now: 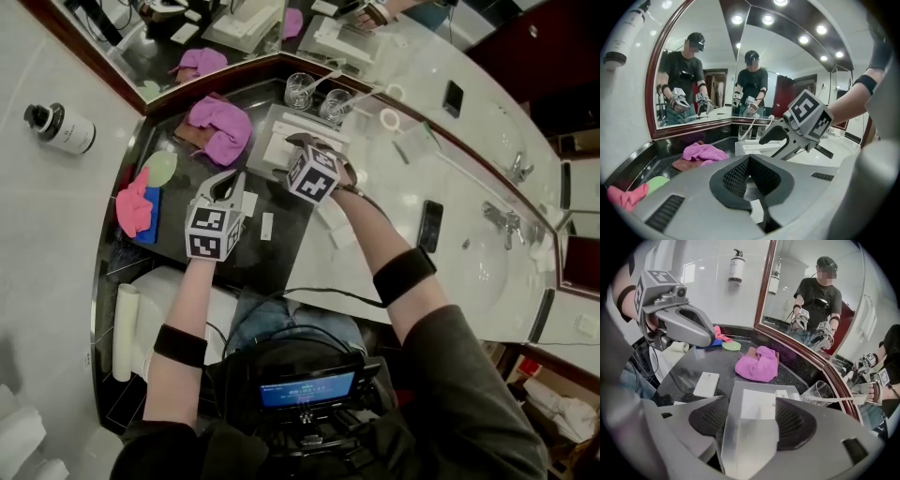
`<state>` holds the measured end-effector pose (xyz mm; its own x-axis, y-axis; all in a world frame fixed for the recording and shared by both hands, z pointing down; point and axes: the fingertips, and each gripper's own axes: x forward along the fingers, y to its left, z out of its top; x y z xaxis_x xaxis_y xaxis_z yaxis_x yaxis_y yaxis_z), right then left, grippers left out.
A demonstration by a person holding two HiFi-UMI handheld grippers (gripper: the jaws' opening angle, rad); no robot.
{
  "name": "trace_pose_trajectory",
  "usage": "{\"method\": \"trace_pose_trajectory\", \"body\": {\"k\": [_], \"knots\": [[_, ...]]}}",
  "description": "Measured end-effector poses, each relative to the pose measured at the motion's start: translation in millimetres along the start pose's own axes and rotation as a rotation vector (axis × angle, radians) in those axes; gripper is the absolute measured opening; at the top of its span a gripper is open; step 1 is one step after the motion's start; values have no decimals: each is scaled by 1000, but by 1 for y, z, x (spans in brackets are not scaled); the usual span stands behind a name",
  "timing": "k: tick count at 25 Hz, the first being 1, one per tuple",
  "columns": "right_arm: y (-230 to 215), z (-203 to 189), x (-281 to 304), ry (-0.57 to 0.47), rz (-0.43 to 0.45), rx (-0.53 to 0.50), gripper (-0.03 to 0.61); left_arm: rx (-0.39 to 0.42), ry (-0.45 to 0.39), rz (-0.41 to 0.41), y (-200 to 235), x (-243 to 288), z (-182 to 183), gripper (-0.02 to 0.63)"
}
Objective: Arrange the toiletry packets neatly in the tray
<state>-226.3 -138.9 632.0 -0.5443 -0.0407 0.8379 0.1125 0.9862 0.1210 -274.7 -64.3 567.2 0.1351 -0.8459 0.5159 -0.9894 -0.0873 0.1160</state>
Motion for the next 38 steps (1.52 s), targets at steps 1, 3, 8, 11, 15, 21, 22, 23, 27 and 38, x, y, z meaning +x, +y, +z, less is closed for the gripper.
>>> {"method": "trace_pose_trajectory", "body": {"k": [1,3,8,11,15,21,22,23,27,38], "knots": [[2,1,-7,-22,-6,17,271,2,-3,4,-3,-2,1,2],[6,2,-25,-66,-27,50,166,3,-7,5,-14,-9,4,2],[18,-8,-78,-143,-104,68,43,2,-27,12,-46,-26,11,2],[26,-26,-105,-184,-129,148,16,8,-37,13,-68,-35,14,2],[36,-52,-151,-248,-152,286,14,1,-54,8,-100,-47,20,2],[54,-101,-202,-335,-163,459,14,-40,-63,1,-142,-61,17,2],[59,-110,-209,-337,-168,469,14,-50,-60,1,-149,-63,14,2],[64,-119,-215,-335,-176,471,14,-55,-60,0,-156,-65,11,2],[80,-146,-235,-332,-202,477,14,-55,-58,-4,-181,-69,5,2],[101,-176,-265,-369,-222,541,14,-33,-51,-33,-224,-68,4,2]]}}
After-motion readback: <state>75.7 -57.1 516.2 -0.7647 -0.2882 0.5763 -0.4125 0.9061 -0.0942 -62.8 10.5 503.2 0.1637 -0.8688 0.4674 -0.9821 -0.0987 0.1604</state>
